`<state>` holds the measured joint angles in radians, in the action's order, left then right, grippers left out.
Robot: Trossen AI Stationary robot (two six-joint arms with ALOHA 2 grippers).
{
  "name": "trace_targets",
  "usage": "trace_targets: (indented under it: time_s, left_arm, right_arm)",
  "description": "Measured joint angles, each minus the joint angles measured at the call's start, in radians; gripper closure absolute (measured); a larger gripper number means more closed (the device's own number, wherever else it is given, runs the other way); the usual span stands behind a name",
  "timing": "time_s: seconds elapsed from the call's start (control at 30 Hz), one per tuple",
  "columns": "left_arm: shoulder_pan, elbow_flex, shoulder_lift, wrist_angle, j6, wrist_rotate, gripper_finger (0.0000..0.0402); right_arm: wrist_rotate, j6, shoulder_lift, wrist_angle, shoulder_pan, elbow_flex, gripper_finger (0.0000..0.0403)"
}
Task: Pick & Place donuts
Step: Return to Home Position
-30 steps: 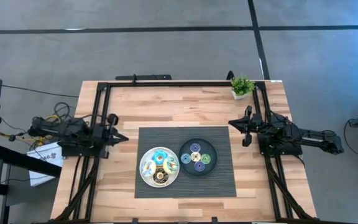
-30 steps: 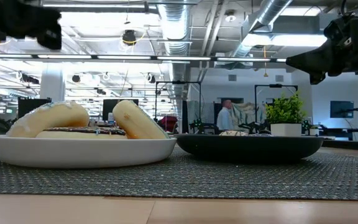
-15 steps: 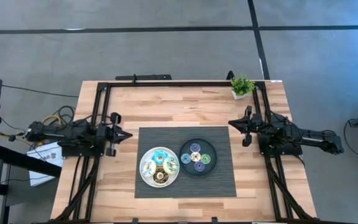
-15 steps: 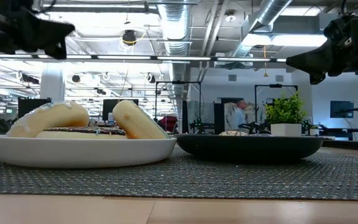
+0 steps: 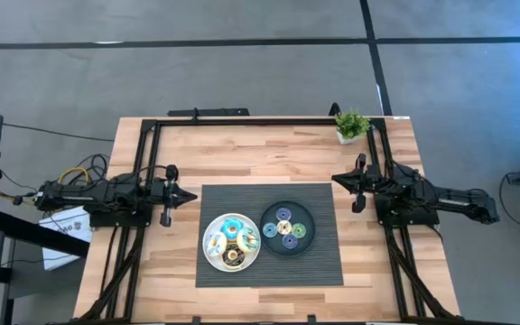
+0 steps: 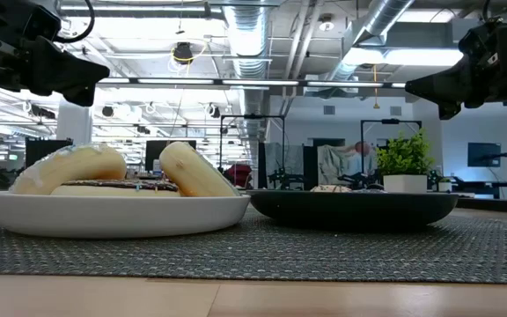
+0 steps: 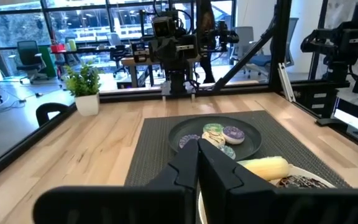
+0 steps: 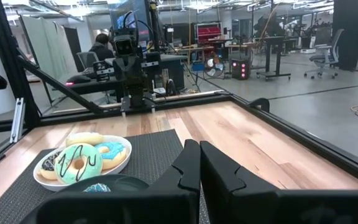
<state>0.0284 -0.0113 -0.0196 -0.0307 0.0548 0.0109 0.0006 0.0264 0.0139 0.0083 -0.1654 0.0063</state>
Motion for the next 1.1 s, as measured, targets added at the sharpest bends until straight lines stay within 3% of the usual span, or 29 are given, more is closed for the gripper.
trace_targets:
  time_s: [1.1]
  left_arm:
    - [0.0,0.001,0.0,0.006,-0.004,0.0,0.0401]
  right_arm:
    - [0.0,0.0,0.0,0.0,0.0,0.0,0.0403]
